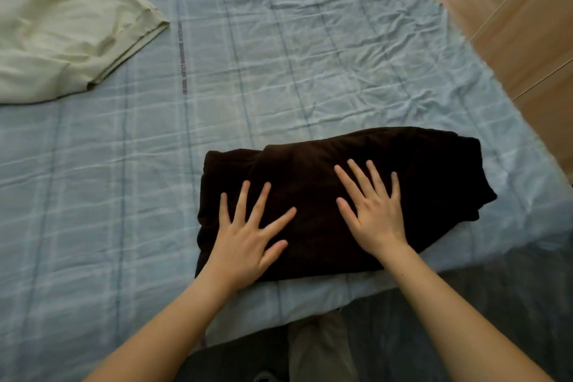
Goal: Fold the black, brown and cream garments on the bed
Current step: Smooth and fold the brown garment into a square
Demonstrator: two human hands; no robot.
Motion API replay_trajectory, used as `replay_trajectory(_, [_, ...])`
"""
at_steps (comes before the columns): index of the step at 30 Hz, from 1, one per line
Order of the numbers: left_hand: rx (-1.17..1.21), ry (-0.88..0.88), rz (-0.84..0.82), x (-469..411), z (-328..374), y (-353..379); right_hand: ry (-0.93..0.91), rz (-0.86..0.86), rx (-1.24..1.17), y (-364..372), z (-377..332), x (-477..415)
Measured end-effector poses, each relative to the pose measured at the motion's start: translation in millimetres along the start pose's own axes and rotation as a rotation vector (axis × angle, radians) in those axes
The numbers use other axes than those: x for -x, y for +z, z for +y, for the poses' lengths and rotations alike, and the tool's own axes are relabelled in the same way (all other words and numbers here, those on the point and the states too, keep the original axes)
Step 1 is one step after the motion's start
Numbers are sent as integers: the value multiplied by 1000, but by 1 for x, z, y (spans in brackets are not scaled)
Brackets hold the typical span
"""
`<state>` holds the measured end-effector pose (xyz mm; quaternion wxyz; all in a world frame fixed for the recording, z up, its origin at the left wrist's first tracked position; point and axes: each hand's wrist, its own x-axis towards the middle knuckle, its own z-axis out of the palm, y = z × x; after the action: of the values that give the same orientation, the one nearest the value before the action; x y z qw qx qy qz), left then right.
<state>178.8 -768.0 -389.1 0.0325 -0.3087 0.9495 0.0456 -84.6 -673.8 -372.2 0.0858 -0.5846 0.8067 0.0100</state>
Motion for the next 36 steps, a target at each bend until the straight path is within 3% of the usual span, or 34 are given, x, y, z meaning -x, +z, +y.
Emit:
replay_trajectory(5, [151,-8,33,-7,-3,-27,-12,-11,-42,-19,-2,-11])
replay_trajectory(8, [439,-148,353,-21,-23,-56,-3,124,-111,-42,7,-16])
replay_trajectory(10, [514,-422,522,-40,-44,-66,-16,187,-98,-55,14,-27])
replay_trajectory(13, [823,-817,370,-72,-63,-69,-60,187,36,-66,24,-50])
replay_trajectory(15, [868,-875,318,-85,-62,-65,-53,129,99,-64,36,-60])
replay_trajectory(17, [790,-911,381,-83,-63,-61,-63,86,113,-52,56,-56])
replay_trajectory(20, [795,-1011,468,-69,-72,-49,-71,123,-33,-35,94,-38])
replay_trajectory(23, [898,-1102,389,-65,-67,-34,-46,122,-119,-31,106,-32])
replay_trajectory(26, [845,-1061,356,-67,-57,-41,-21,104,-117,-39,88,-33])
replay_trajectory(28, [546,-979,344,-65,-49,-51,-25,104,-145,-48,79,-34])
replay_trajectory(31, [209,-655,398,-65,-10,-68,-150,200,-85,-58,71,-36])
replay_trajectory(34, [53,-285,230,-55,30,-53,-224,148,75,-52,72,-32])
replay_trajectory(36, [6,-221,100,-42,34,-30,-203,49,63,-37,80,-26])
